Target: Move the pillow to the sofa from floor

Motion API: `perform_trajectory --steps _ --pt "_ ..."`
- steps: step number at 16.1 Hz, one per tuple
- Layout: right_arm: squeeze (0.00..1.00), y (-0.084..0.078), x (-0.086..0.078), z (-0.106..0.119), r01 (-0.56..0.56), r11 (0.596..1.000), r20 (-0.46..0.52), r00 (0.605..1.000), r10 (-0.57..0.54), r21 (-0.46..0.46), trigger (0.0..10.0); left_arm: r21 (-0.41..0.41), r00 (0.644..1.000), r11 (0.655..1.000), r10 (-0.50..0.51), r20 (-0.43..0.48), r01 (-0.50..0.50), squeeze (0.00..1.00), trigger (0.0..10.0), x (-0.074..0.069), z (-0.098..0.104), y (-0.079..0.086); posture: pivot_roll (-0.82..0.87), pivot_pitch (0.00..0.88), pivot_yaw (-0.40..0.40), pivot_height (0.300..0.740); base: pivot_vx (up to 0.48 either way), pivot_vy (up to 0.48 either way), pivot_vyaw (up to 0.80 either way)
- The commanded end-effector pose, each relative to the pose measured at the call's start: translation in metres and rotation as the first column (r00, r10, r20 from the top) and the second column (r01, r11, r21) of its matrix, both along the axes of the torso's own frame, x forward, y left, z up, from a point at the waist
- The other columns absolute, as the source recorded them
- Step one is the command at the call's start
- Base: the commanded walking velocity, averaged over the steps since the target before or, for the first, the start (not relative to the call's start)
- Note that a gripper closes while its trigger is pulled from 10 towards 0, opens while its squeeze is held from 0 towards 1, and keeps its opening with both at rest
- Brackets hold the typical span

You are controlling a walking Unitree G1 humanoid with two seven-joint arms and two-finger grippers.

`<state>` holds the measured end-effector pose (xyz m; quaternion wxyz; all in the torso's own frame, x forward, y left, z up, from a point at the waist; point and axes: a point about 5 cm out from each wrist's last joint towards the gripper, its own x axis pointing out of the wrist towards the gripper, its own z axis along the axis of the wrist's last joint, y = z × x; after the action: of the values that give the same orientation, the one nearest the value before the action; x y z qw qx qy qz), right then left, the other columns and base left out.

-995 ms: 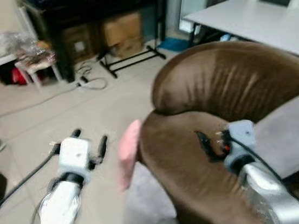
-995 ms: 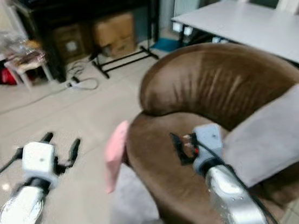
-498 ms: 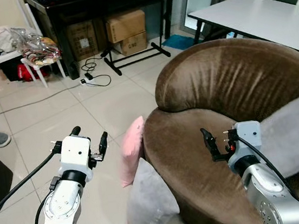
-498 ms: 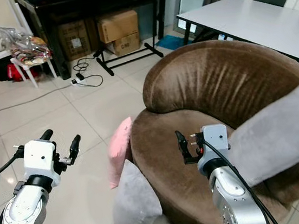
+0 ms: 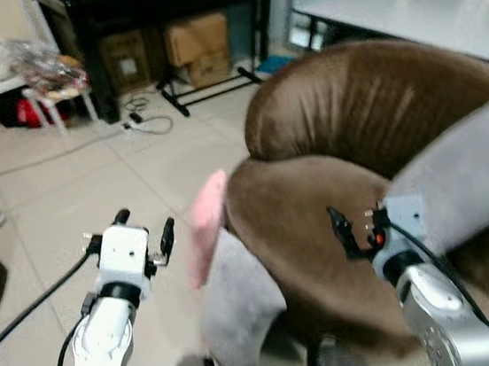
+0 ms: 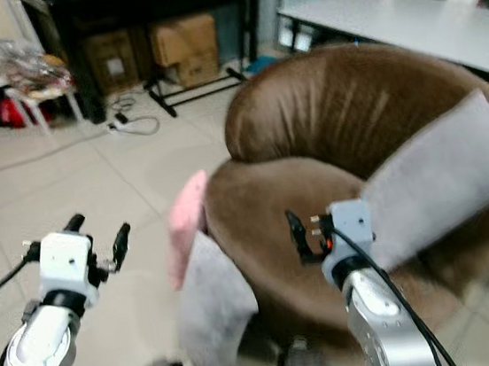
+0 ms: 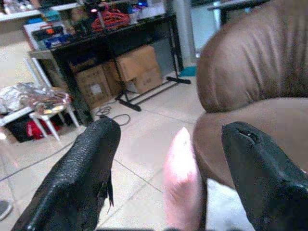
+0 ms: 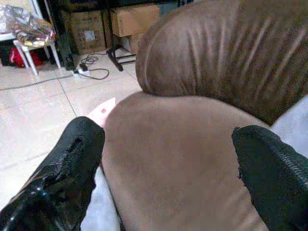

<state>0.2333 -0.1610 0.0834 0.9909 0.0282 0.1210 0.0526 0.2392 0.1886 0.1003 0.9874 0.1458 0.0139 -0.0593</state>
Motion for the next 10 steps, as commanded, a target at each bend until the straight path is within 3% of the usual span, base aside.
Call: perform_trajectory --steps 1,7,10 --pt "0.00 -0.0015 0.0029 0.0009 -0.011 1.000 -0.004 1.000 0.011 -0.004 10.0 -0.002 1.000 1.000 -0.002 0.004 0.002 0.00 10.0 -0.0012 -0.0010 -0.0029 -0.02 0.000 -0.050 0.615 0.000 0.000 0.00" --pt "0.00 -0.0007 0.0043 0.0023 -0.047 0.997 0.007 0.999 0.047 -0.058 10.0 -0.017 1.000 0.999 -0.026 0.003 0.026 0.00 10.0 0.0003 -0.0022 -0.0044 -0.03 0.000 -0.032 0.615 0.000 0.000 0.00" --pt "0.00 0.0006 0.0047 0.0037 -0.091 0.992 0.009 0.996 0.092 -0.089 10.0 -0.046 0.999 0.998 -0.034 0.015 0.034 0.00 10.0 0.0004 -0.0019 -0.0063 -0.03 0.000 -0.040 0.615 0.000 0.000 0.71"
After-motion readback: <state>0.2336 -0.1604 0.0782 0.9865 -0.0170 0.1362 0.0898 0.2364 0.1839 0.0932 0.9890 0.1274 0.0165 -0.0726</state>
